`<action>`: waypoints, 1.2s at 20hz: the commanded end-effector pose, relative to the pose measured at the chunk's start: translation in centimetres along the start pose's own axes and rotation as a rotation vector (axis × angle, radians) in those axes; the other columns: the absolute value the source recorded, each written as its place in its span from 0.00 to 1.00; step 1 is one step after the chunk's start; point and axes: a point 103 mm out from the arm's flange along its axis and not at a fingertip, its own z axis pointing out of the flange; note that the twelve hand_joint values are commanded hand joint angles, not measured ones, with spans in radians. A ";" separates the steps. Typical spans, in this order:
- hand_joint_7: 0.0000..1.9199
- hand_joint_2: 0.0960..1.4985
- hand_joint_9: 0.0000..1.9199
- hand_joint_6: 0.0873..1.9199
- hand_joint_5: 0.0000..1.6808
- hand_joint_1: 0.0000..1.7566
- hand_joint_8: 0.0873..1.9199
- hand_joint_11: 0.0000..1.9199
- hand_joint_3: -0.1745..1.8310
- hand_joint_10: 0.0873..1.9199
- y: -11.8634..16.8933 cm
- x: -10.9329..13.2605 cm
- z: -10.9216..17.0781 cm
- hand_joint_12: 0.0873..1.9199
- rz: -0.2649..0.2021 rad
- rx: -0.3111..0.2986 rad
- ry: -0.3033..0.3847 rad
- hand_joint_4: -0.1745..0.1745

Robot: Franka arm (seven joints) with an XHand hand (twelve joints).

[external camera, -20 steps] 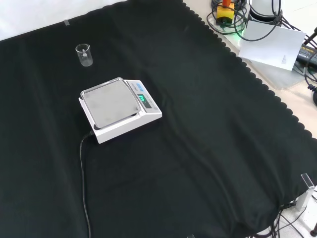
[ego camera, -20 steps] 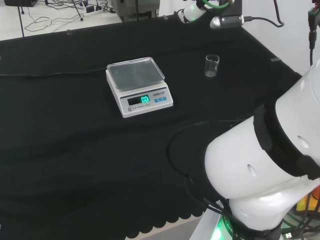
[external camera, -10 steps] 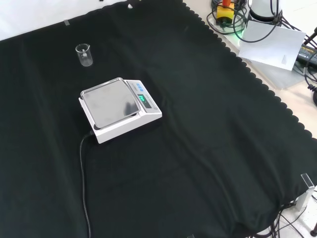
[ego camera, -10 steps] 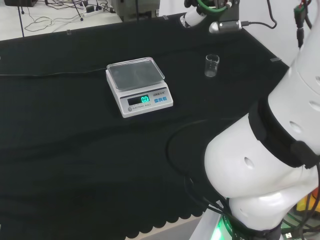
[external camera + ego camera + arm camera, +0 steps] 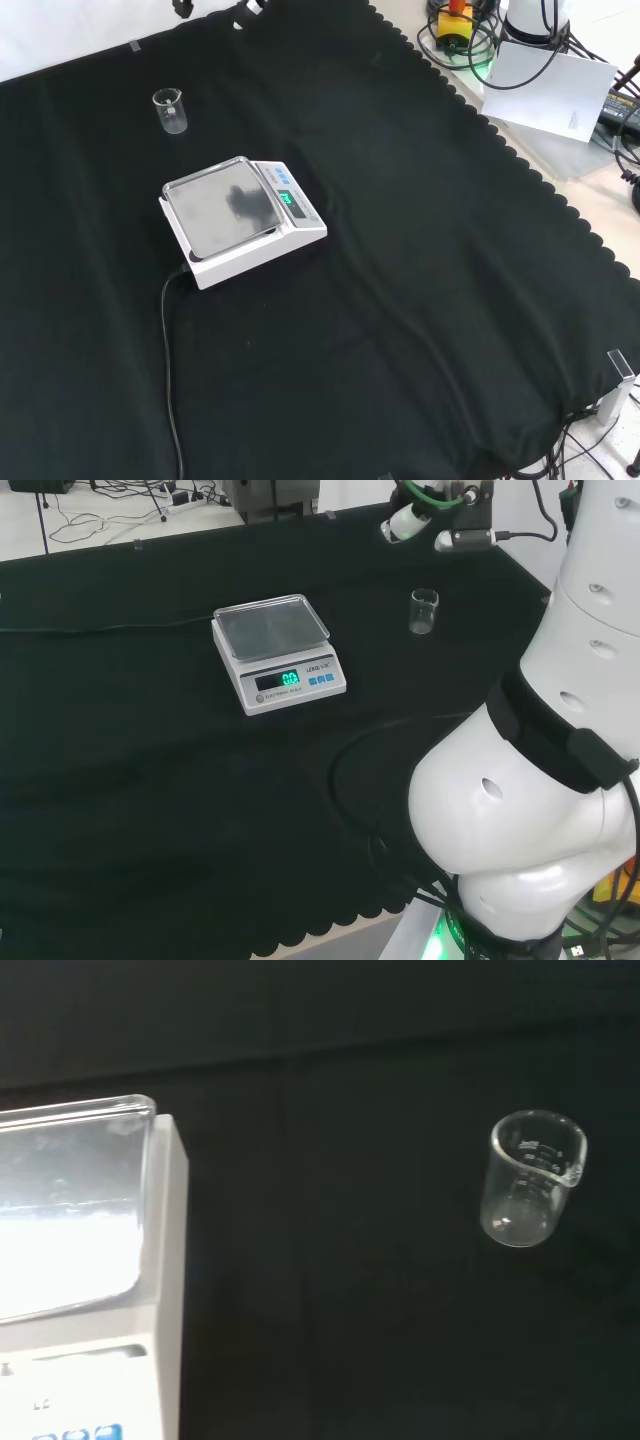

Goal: Pick up the beaker.

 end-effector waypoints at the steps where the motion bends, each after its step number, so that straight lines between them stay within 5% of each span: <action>1: 0.21 0.51 0.25 0.16 0.30 0.36 0.32 0.01 0.29 0.38 4.6 -3.4 2.8 0.75 -0.036 0.049 0.042 0.47; 8: 0.21 0.52 0.25 0.17 0.30 0.36 0.32 0.01 0.29 0.38 7.8 -4.5 5.4 0.75 -0.070 0.120 0.037 0.47; 20: 0.21 0.52 0.25 0.18 0.29 0.36 0.33 0.01 0.30 0.39 10.2 -5.5 7.8 0.75 -0.093 0.143 0.066 0.45; 24: 0.20 0.51 0.23 0.18 0.28 0.36 0.33 0.01 0.30 0.39 11.6 -4.6 8.7 0.75 -0.068 0.194 0.018 0.45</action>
